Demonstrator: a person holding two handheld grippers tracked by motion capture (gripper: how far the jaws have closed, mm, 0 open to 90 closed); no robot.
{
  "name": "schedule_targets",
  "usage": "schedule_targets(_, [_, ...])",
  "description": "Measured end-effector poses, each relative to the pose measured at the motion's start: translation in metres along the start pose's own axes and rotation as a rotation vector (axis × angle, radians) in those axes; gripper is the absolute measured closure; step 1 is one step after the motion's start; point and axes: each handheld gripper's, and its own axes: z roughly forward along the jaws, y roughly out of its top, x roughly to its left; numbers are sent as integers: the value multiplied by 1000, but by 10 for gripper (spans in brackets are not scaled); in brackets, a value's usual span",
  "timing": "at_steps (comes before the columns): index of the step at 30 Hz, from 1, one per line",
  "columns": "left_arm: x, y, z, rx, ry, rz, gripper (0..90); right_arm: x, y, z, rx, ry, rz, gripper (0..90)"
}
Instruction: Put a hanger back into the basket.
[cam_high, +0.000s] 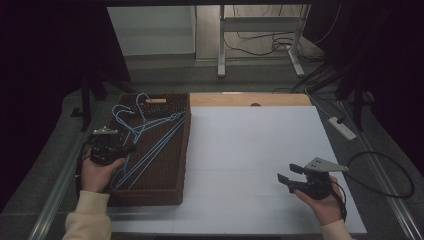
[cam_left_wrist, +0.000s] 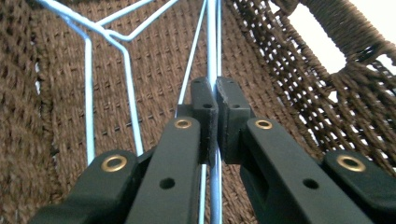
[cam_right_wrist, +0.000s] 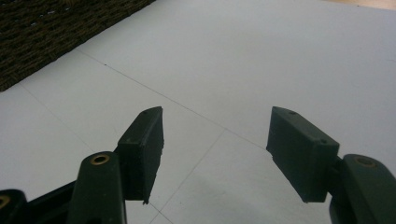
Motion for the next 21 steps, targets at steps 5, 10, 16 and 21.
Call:
schedule_targets(5, [0,0,2,25,35,-1,864,0,0,0,2,0,0,371])
schedule_targets(10, [-2,1,-1,3,93,15,771,0,0,0,2,0,1,371])
schedule_targets(16, [-8,2,-12,-86,93,62,589,0,0,0,2,-1,0,371])
schedule_targets(21, [-21,3,-25,-160,-13,117,421,0,0,-1,0,-2,2,370])
